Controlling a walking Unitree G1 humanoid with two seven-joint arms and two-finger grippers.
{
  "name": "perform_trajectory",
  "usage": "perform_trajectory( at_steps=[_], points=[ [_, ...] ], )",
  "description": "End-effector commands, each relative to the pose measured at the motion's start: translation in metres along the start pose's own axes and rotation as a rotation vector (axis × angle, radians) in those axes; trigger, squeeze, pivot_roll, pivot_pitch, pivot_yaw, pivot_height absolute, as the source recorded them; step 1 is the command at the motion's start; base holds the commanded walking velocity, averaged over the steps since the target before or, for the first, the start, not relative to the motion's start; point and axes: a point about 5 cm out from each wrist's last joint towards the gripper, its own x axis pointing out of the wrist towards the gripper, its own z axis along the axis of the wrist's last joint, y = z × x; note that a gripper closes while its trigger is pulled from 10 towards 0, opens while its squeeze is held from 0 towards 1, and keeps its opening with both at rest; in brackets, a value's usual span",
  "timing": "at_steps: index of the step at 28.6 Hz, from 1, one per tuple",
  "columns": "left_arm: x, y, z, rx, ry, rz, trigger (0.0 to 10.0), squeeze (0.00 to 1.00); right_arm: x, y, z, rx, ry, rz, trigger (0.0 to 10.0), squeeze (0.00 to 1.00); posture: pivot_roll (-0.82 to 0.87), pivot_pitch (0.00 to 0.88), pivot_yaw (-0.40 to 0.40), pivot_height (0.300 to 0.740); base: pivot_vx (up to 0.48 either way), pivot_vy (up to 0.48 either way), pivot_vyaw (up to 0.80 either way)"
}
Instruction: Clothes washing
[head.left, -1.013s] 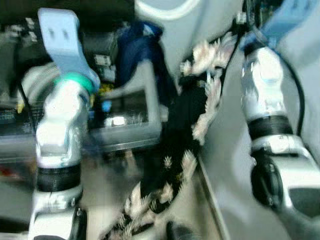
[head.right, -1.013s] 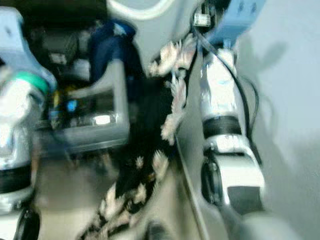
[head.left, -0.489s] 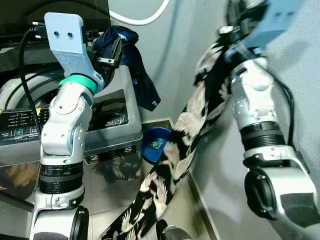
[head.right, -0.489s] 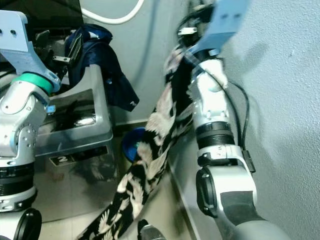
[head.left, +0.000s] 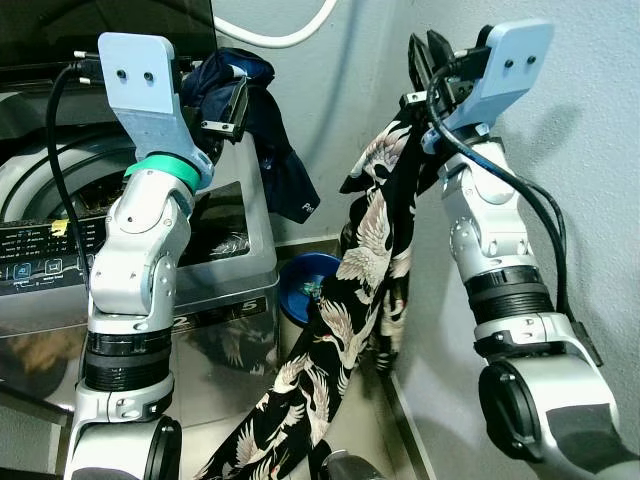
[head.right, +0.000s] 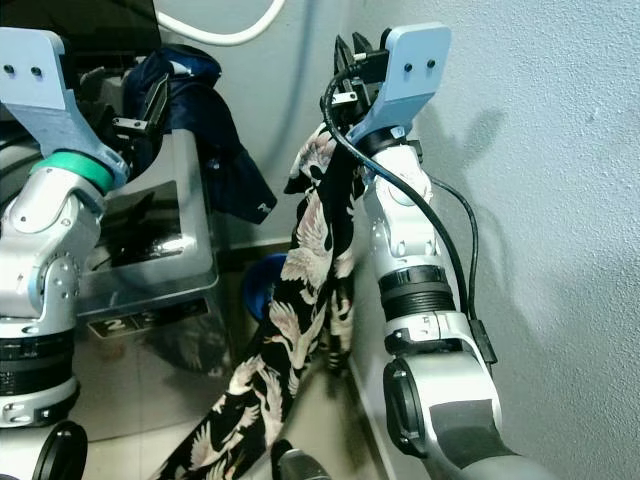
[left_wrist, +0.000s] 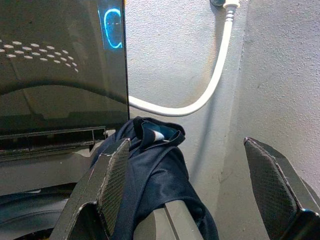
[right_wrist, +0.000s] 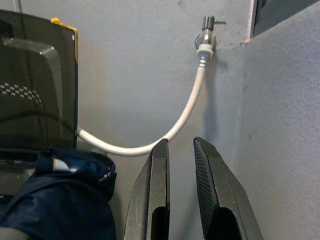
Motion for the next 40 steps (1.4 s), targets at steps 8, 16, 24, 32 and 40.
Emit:
perform_trajectory(
  at_steps=[8, 16, 24, 32, 40],
  points=[
    [-0.0020, -0.0022, -0.0032, 0.006, 0.005, -0.004, 10.0, 0.00, -0.0030, -0.0016, 0.0026, 0.012, -0.003, -0.017, 10.0, 0.00, 0.04, 0.102, -0.024, 0.740, 0.000, 0.351, 0.00],
    [-0.0008, -0.0015, -0.0035, 0.010, 0.008, -0.002, 10.0, 0.00, -0.0033, -0.0026, 0.0040, 0.006, -0.001, -0.022, 10.0, 0.00, 0.04, 0.097, -0.022, 0.740, 0.000, 0.178, 0.00],
    [-0.0003, -0.0019, -0.0066, 0.000, 0.027, -0.005, 10.0, 0.00, -0.0037, -0.0029, 0.0047, 0.003, -0.001, -0.024, 10.0, 0.00, 0.04, 0.090, -0.020, 0.740, 0.000, 0.120, 0.00],
    [0.0001, -0.0017, -0.0072, 0.003, 0.029, -0.007, 10.0, 0.00, -0.0041, -0.0036, 0.0057, -0.001, -0.004, -0.026, 10.0, 0.00, 0.04, 0.086, -0.018, 0.740, 0.000, 0.459, 0.00],
    [0.0004, -0.0020, -0.0068, 0.023, 0.029, -0.007, 10.0, 0.00, -0.0041, -0.0036, 0.0064, -0.005, -0.006, -0.025, 10.0, 0.00, 0.04, 0.088, -0.018, 0.740, 0.000, 0.110, 0.00]
  ],
)
